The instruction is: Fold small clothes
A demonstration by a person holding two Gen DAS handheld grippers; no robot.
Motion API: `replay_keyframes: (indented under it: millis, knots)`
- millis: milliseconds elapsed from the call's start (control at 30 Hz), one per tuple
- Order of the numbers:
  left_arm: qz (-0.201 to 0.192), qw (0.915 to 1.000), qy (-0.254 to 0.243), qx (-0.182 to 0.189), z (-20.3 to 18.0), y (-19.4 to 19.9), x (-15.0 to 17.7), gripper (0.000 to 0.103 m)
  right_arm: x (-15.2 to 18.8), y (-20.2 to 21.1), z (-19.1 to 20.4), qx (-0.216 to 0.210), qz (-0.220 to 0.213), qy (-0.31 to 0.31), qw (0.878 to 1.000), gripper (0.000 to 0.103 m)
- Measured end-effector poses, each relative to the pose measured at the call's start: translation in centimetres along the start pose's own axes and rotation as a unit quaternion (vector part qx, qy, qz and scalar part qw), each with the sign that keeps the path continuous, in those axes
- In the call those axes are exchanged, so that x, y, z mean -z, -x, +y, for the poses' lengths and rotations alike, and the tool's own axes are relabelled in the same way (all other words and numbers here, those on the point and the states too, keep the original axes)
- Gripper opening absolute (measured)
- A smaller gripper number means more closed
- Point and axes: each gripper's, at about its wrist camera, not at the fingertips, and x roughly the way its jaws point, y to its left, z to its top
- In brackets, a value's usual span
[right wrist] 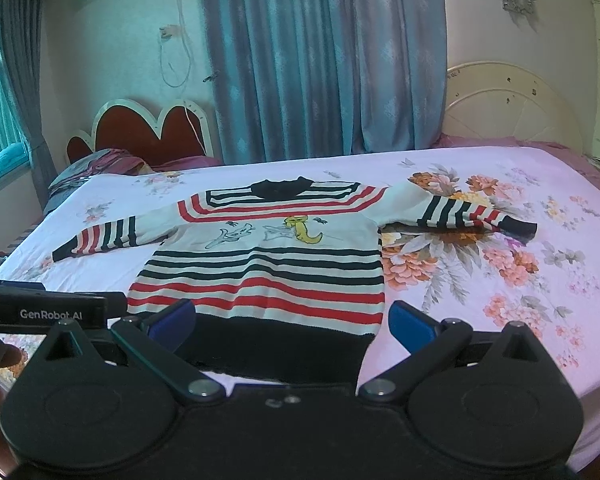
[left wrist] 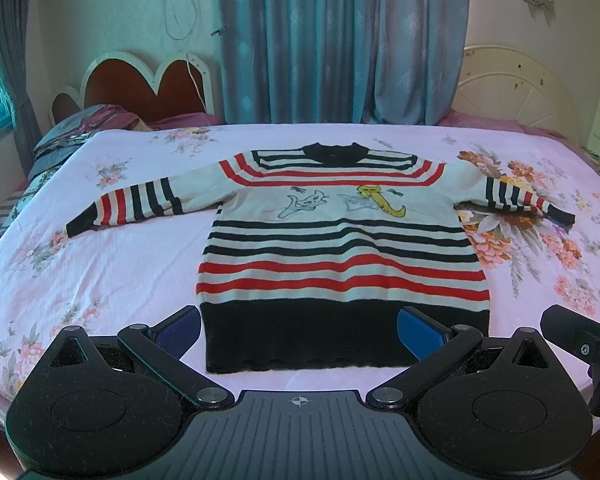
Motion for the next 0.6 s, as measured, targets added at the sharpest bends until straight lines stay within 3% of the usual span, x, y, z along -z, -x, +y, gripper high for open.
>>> replay_keyframes:
  millis: [600]
  knots:
    - [-0.001, 1.0000, 0.000, -0.001, -0.08, -0.14, 0.17, 0.103, 0.25, -0.71, -0.41, 0.004, -0.001, -0.003, 1.000, 0.102]
